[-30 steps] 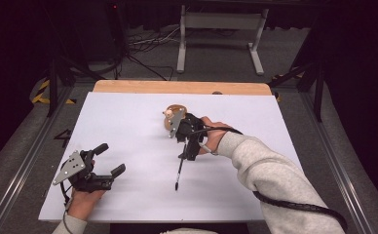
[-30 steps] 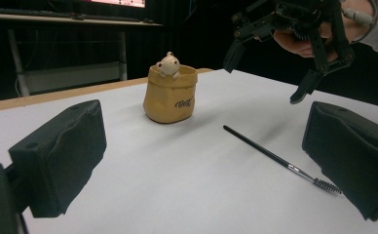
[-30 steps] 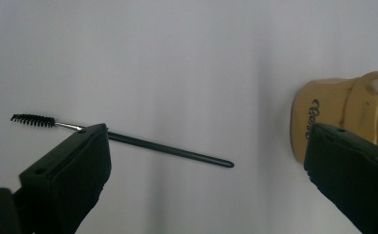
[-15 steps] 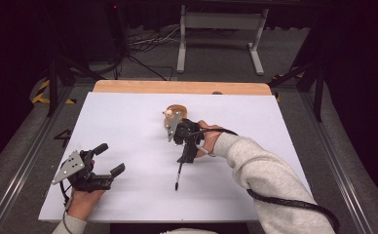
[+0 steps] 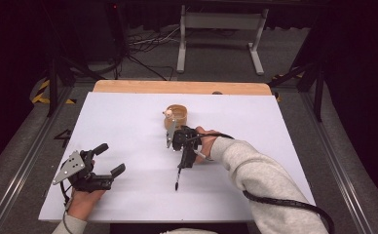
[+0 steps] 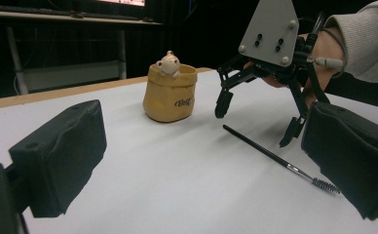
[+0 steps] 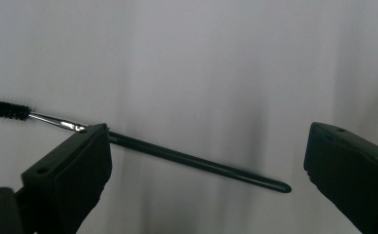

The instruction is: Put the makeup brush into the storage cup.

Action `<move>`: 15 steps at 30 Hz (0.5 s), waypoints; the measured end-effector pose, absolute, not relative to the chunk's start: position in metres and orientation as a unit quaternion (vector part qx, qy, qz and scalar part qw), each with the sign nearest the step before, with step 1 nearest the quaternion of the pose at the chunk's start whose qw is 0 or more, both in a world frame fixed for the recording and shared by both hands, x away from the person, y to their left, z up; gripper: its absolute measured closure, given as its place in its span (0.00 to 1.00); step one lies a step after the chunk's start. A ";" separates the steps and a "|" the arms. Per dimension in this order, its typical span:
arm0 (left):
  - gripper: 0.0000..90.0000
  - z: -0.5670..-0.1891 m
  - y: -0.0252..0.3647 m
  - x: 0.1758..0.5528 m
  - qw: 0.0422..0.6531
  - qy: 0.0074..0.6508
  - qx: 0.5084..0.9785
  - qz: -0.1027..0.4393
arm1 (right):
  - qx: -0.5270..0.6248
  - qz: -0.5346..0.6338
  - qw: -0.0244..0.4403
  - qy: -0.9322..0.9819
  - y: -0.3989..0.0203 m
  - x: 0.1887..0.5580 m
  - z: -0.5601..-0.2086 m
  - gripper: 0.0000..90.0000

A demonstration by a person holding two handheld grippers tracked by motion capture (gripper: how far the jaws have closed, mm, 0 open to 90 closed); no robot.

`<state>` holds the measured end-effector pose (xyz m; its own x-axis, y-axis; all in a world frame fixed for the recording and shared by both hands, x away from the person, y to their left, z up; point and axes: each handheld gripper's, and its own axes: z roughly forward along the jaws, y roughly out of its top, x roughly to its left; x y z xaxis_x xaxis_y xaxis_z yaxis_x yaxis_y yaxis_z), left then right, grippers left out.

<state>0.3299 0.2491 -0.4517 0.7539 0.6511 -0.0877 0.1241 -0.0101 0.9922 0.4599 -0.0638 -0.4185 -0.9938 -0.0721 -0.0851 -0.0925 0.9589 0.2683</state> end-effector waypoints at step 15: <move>0.04 -0.452 0.248 0.330 0.643 0.287 0.680 0.203 | -0.043 0.133 0.033 0.990 -0.065 0.463 -0.427 0.05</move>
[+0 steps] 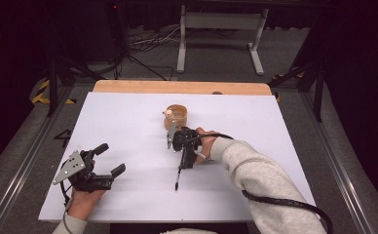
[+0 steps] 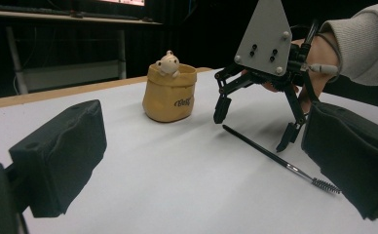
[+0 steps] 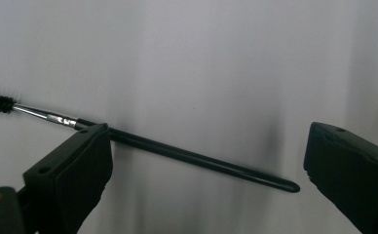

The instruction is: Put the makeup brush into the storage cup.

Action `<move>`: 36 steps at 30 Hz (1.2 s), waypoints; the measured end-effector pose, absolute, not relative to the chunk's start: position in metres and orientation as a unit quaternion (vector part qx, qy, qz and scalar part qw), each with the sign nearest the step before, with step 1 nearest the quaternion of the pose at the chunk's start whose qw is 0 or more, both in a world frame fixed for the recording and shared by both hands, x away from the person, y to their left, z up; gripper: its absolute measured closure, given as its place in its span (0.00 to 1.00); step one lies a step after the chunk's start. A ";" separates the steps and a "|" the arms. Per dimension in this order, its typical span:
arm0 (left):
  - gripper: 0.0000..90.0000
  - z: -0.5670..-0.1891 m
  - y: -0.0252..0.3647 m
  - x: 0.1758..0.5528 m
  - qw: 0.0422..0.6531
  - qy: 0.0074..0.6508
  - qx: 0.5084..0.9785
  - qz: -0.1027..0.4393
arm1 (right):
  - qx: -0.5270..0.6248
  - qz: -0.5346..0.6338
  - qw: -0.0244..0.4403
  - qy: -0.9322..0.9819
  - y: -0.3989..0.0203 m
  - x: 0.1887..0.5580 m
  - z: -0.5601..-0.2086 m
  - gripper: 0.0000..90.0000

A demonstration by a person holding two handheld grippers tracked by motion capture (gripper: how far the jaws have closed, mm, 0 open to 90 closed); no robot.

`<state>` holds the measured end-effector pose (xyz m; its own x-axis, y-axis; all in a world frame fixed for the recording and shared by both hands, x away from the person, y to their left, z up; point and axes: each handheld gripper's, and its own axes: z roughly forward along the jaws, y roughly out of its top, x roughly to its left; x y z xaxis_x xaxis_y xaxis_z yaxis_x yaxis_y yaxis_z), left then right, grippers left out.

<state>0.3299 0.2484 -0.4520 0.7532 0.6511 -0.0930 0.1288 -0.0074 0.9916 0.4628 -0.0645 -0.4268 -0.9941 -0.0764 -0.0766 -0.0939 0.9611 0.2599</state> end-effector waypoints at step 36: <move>0.04 -0.452 0.248 0.330 0.639 0.288 0.684 0.202 | -0.079 0.068 0.002 0.995 -0.056 0.463 -0.426 0.40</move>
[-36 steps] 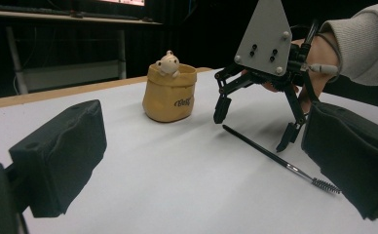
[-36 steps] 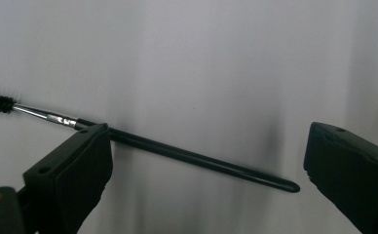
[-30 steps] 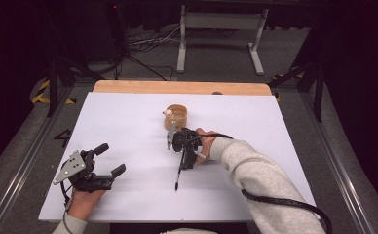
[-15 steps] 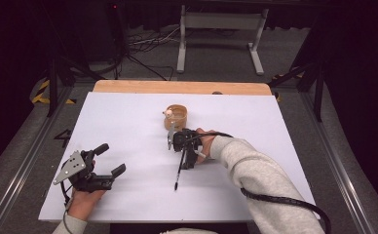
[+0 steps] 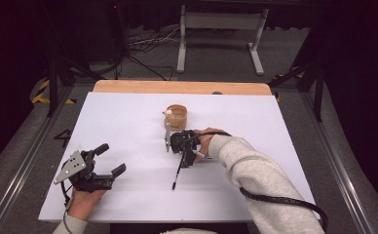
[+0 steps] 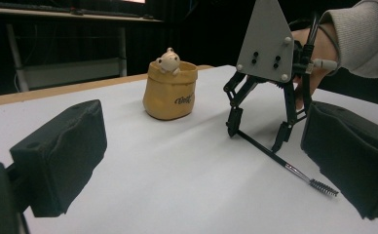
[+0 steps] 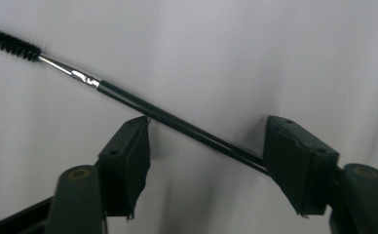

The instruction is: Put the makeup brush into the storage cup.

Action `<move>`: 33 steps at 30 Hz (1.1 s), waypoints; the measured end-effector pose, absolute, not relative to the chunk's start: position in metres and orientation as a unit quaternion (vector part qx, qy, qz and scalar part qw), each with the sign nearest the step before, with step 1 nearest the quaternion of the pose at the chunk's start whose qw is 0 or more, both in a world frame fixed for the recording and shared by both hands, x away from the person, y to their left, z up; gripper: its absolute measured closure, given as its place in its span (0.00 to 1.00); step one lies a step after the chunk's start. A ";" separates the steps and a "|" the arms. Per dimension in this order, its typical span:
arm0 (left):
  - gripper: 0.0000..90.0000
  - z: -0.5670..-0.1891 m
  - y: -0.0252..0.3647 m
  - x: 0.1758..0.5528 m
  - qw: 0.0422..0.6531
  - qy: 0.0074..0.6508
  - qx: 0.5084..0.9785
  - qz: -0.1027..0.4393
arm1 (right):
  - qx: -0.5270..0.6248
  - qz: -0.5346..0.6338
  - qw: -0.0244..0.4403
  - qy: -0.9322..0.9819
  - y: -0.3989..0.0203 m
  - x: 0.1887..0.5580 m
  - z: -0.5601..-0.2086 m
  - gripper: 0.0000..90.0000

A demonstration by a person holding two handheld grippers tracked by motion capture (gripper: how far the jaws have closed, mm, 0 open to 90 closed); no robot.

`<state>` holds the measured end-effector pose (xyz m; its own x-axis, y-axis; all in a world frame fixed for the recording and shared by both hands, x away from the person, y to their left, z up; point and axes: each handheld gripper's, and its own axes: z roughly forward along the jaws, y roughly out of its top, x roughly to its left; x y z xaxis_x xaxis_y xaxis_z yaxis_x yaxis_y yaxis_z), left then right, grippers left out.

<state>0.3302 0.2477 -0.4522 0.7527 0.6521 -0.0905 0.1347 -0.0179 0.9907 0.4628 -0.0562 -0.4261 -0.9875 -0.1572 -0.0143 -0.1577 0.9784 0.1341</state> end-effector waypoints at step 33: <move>0.05 -0.453 0.248 0.331 0.638 0.294 0.683 0.202 | -0.105 0.087 0.041 0.990 -0.063 0.448 -0.403 0.95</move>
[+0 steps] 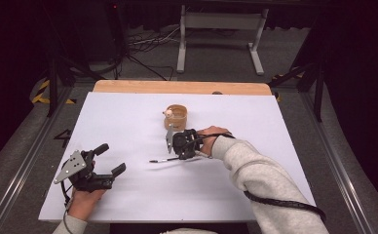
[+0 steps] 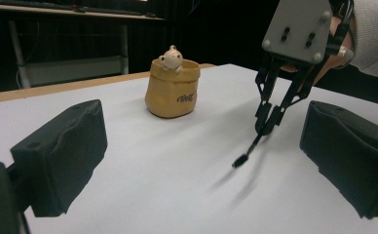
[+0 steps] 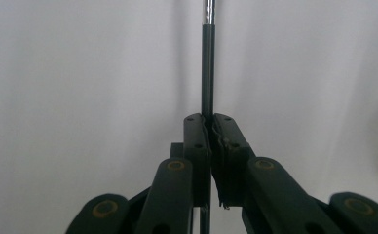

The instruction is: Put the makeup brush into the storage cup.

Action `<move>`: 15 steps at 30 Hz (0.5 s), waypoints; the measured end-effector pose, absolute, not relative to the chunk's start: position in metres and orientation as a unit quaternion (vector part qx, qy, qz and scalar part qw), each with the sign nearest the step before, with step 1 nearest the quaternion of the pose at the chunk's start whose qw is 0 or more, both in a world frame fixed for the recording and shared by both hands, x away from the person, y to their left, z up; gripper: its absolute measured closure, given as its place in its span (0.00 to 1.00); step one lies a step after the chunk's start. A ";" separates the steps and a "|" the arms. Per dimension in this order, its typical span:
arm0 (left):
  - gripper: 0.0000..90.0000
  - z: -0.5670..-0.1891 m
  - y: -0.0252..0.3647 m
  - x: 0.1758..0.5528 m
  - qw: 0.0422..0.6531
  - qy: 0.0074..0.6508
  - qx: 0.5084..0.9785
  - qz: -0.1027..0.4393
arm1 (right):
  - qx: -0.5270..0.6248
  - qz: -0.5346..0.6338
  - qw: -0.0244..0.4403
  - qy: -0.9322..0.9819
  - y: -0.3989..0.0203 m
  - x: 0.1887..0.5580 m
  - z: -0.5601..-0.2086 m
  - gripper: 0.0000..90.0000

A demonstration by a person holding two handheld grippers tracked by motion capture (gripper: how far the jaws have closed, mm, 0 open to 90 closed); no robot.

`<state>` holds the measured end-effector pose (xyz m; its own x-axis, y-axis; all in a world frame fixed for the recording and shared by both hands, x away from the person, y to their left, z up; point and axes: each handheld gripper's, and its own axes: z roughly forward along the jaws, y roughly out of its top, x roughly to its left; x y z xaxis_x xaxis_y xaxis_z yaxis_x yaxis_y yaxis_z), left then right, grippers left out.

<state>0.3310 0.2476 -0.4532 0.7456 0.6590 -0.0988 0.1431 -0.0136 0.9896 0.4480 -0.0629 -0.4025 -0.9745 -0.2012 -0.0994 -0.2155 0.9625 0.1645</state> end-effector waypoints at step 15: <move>0.05 -0.454 0.245 0.331 0.636 0.295 0.684 0.200 | -0.042 0.218 0.067 0.973 -0.094 0.435 -0.373 0.95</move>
<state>0.3310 0.2454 -0.4539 0.7461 0.6580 -0.1017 0.1497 -0.0169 0.9886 0.4348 -0.0935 -0.3729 -0.9874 -0.0523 -0.1494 -0.1110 0.9018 0.4176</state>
